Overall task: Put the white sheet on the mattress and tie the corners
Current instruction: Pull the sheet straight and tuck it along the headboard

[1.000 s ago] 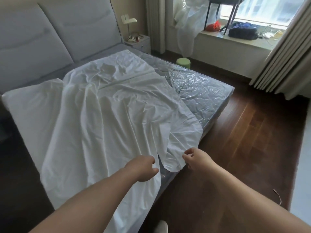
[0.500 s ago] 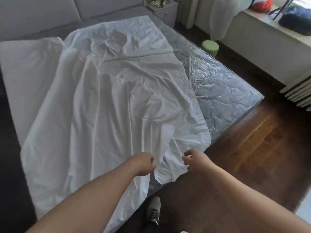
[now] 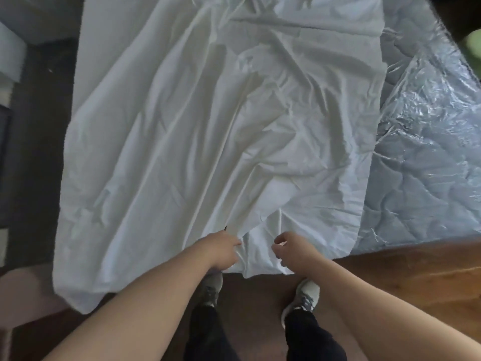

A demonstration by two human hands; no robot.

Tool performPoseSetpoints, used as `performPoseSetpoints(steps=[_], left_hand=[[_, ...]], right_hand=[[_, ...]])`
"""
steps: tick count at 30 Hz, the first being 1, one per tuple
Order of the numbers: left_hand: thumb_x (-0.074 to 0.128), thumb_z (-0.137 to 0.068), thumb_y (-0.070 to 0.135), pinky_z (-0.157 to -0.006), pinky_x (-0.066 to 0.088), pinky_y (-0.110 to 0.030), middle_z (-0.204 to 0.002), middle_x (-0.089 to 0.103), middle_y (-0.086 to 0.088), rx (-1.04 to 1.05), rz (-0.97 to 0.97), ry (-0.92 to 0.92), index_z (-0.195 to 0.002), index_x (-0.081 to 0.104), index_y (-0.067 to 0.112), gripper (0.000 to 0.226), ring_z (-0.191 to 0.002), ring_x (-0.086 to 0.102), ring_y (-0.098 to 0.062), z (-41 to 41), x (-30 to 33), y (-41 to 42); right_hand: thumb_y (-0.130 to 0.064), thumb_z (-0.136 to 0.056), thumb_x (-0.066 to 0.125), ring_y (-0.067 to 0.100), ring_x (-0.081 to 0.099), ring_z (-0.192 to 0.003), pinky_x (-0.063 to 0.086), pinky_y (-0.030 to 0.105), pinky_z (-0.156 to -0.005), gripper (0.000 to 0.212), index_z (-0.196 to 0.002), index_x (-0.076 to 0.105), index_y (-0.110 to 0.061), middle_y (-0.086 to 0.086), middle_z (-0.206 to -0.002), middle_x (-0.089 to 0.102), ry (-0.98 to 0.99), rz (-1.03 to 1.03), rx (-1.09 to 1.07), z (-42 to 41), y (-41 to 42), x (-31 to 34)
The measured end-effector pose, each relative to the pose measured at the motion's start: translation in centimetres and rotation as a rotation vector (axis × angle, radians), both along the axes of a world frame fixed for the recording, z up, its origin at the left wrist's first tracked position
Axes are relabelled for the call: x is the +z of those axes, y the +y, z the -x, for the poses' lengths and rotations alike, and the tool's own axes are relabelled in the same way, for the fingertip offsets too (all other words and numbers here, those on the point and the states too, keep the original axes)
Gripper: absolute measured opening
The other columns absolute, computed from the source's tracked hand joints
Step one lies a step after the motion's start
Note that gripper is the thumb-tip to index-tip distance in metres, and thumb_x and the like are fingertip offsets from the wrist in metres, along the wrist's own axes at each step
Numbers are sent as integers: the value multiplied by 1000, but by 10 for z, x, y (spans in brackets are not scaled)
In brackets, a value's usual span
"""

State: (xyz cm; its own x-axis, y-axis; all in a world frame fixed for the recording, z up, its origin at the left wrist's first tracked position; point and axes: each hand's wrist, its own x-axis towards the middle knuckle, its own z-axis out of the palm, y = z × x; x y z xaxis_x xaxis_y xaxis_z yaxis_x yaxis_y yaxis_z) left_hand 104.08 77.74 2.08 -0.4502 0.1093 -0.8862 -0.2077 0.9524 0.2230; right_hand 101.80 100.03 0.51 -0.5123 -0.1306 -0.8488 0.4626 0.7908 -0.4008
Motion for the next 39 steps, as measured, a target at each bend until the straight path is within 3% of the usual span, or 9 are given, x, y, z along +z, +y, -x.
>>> performPoseSetpoints(steps=[6,9,16,19,22,27,33,36,39], left_hand=[[39,-102,19,-123,21,-55,-171,-20,0,77,92,-32,-158,29,49,64,-157,0,-34,8,-73,46],[39,-102,17,-123,23,-54,-168,-27,2,240,140,-40,-158,27,48,64,-156,-7,-34,7,-118,51],[50,-97,18,-99,48,-42,-157,31,1,472,-2,142,-153,37,19,58,-129,51,-29,-20,-173,85],[56,-96,14,-80,46,-32,-128,58,-3,494,-261,164,-135,56,12,39,-108,63,-26,-18,-154,145],[65,-95,14,-75,53,-37,-96,66,-2,667,-517,77,-112,58,11,19,-89,65,-19,-12,-135,198],[54,-97,12,-107,50,-34,-126,69,11,762,-556,-76,-110,73,38,35,-118,62,-12,-7,-132,204],[50,-99,16,-106,46,-44,-169,-12,13,484,-44,254,-151,46,23,53,-152,24,-25,-3,-150,133],[47,-94,9,-85,53,-46,-167,-27,13,258,146,212,-132,56,20,41,-134,40,-30,10,-154,104],[42,-92,3,-73,55,-45,-164,-36,13,176,226,175,-160,25,20,72,-107,52,-29,20,-169,91]], right_hand=[[-43,-94,58,18,70,-83,60,40,-83,31,-121,61,-29,-5,-98,69,-32,-85,246,35,48,-54],[-41,-98,55,15,62,-99,52,30,-88,37,-134,57,-31,-4,-128,57,10,-100,450,43,58,-81],[-38,-100,55,10,58,-120,44,27,-96,50,-147,43,-49,-1,-168,16,59,11,577,26,59,-137],[-36,-98,56,3,62,-90,44,18,-77,32,-127,56,-49,-5,-147,45,205,137,253,14,61,-142],[-40,-92,52,20,68,-88,58,37,-77,19,-106,57,-52,-1,-109,67,250,60,-67,19,77,-133],[-12,-97,48,23,59,-73,44,34,-64,25,-113,61,-28,-1,-87,62,309,-157,26,53,129,-111],[-8,-90,46,32,55,-97,47,43,-80,39,-123,61,-23,10,-124,56,432,-446,133,81,176,-111],[-8,-84,51,38,45,-124,43,53,-100,57,-139,52,-21,9,-143,40,548,-489,180,70,164,-119],[-12,-81,57,34,40,-130,41,51,-103,56,-136,56,-26,4,-146,42,673,-346,376,42,136,-124]])
